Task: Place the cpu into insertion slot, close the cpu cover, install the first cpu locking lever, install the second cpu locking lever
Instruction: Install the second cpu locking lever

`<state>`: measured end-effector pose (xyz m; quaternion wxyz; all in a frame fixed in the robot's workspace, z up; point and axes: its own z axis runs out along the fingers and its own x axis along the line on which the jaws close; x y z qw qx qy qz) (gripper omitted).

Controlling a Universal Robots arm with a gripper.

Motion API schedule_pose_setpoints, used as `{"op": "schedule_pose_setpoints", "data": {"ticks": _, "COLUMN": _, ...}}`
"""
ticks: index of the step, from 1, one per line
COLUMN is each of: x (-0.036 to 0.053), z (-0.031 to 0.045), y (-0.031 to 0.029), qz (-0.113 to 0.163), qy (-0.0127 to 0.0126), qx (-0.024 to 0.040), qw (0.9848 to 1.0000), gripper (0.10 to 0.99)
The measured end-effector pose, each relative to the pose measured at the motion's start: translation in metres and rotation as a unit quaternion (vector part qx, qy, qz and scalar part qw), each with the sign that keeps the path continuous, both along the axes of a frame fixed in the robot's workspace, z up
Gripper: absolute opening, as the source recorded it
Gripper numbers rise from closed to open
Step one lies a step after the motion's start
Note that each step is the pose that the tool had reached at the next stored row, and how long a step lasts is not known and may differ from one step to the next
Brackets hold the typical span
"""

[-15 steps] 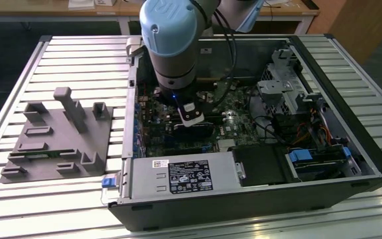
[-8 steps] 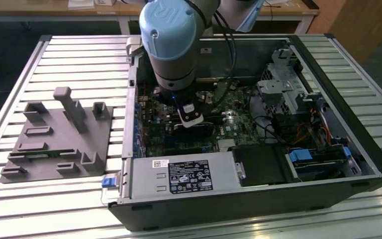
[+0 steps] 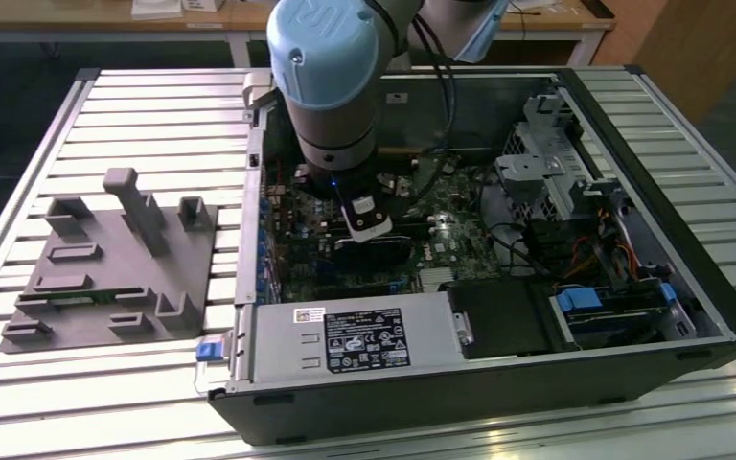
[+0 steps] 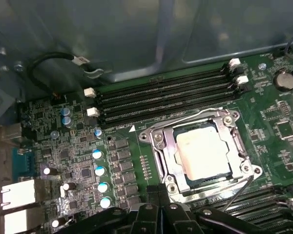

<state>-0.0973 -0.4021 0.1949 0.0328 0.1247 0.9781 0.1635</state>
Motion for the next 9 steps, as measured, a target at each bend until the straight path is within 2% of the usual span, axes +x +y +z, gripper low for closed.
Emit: {"op": "schedule_pose_setpoints", "data": {"ticks": 9, "x": 0.0001, "z": 0.0303, "y": 0.0000, "qz": 0.000, "qy": 0.0000, "qx": 0.0001, "qw": 1.0000, "gripper": 0.114}}
